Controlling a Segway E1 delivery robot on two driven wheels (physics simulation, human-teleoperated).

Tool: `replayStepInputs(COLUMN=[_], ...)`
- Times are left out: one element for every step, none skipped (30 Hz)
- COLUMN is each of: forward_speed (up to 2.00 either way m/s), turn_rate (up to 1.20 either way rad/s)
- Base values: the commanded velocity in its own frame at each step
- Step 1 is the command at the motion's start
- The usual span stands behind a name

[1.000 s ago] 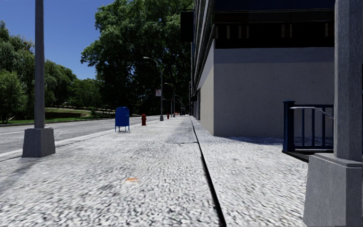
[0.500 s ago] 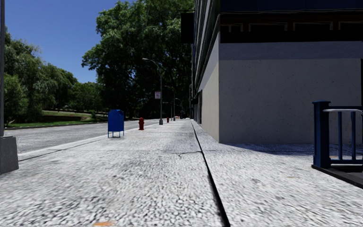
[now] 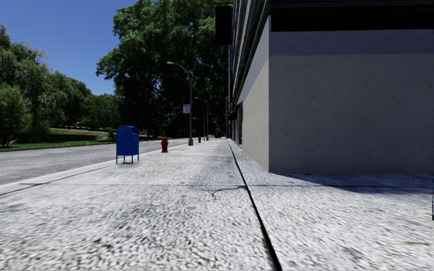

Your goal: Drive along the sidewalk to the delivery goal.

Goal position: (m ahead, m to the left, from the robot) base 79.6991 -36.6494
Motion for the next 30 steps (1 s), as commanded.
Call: replayStepInputs(forward_speed=[1.61, 1.61, 1.61, 1.61, 1.61, 1.61, 1.61, 2.00, 2.00, 2.00, 2.00, 2.00, 2.00, 2.00, 2.00, 2.00, 2.00, 2.00, 2.00, 2.00, 2.00, 2.00, 2.00, 2.00, 2.00, 2.00, 2.00, 2.00, 2.00, 2.00], turn_rate=[0.00, 0.00, 0.00, 0.00, 0.00, 0.00, 0.00, 0.00, 0.00, 0.00, 0.00, 0.00, 0.00, 0.00, 0.00, 0.00, 0.00, 0.00, 0.00, 0.00, 0.00, 0.00, 0.00, 0.00, 0.00, 0.00, 0.00, 0.00, 0.00, 0.00])
